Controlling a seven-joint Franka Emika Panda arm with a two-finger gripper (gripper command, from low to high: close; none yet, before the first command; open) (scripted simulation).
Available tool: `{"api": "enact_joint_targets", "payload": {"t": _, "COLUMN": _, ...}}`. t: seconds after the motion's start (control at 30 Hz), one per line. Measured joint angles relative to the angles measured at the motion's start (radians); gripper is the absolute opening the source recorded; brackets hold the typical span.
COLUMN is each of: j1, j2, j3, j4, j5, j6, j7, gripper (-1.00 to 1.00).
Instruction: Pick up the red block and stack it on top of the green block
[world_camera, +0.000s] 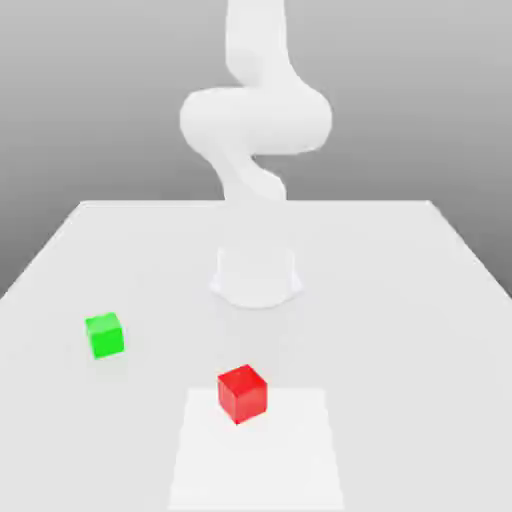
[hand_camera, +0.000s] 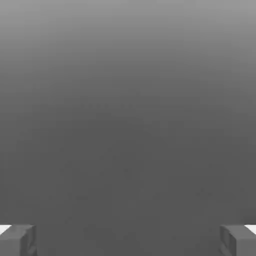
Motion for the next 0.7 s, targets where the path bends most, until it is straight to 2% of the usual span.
{"api": "enact_joint_targets", "payload": {"t": 0.5, "j1": 0.080, "j2": 0.493, "j3": -0.139, "j4": -0.457, "j5": -0.051, "j6": 0.369, "j7": -0.426, "gripper": 0.00}}
{"api": "enact_joint_targets", "payload": {"t": 0.6, "j1": 0.096, "j2": 0.660, "j3": -0.156, "j4": -0.527, "j5": -0.018, "j6": 0.493, "j7": -0.538, "gripper": 0.00}}
{"api": "enact_joint_targets", "payload": {"t": 0.7, "j1": 0.082, "j2": 0.792, "j3": -0.120, "j4": -0.527, "j5": 0.057, "j6": 0.600, "j7": -0.609, "gripper": 0.00}}
